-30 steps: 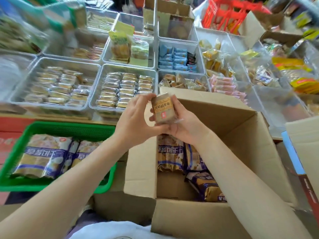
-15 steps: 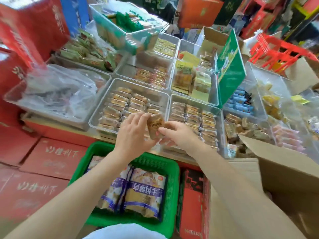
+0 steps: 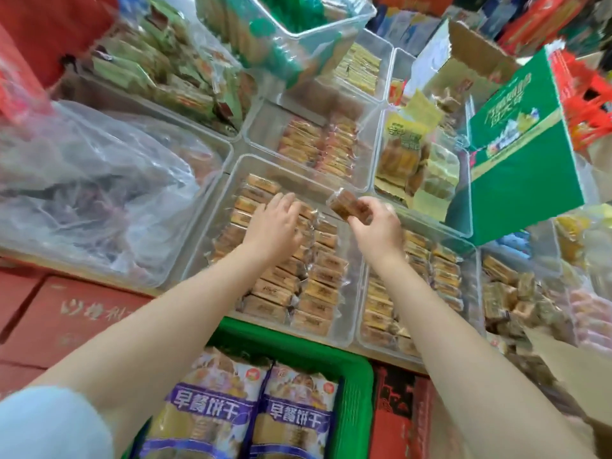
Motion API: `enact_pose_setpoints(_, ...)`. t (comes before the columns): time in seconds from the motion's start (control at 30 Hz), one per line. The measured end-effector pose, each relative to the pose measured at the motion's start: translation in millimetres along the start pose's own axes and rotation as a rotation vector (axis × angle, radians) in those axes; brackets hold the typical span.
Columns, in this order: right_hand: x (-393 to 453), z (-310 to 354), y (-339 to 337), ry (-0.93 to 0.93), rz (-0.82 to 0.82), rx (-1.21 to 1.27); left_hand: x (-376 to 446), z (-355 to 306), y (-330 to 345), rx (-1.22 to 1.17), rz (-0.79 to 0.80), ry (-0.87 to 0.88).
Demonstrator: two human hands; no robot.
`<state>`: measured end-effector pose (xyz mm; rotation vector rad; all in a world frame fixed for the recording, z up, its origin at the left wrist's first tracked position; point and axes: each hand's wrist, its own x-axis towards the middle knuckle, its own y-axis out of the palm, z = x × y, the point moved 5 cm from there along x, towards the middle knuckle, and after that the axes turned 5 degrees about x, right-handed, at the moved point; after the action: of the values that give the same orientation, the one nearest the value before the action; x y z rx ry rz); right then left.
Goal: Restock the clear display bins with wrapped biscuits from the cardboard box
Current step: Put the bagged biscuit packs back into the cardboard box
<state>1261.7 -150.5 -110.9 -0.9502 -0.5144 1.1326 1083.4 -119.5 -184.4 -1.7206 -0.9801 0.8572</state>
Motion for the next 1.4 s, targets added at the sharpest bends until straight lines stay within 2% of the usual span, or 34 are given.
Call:
enact_pose_setpoints(0.13, 31.4, -5.4, 23.1, 0.031, 0.03, 0.005, 36.2, -4.6, 21.3, 0.141, 0.093, 0.133)
enact_pose_setpoints(0.47, 49.7, 2.4, 73.8, -0.023, 0.026, 0.09, 26.3, 12.0, 35.6, 0.034, -0.024, 0.139)
enact_pose_setpoints(0.87, 27.4, 19.5, 111.4, -0.328, 0.101, -0.124, 11.8, 21.4, 40.0, 0.026, -0.077, 0.199)
enact_pose_setpoints(0.97, 22.6, 8.6, 122.5, -0.291, 0.2, -0.185, 5.5, 26.3, 44.6, 0.06, -0.069, 0.182)
enact_pose_setpoints(1.13, 24.6, 8.0, 124.9, -0.218, 0.287, -0.255, 12.5, 28.1, 49.6, 0.184, 0.05, 0.152)
enact_pose_setpoints(1.4, 27.4, 15.4, 112.5, -0.092, 0.453, -0.334, 18.6, 27.8, 42.3, 0.243, 0.189, 0.116)
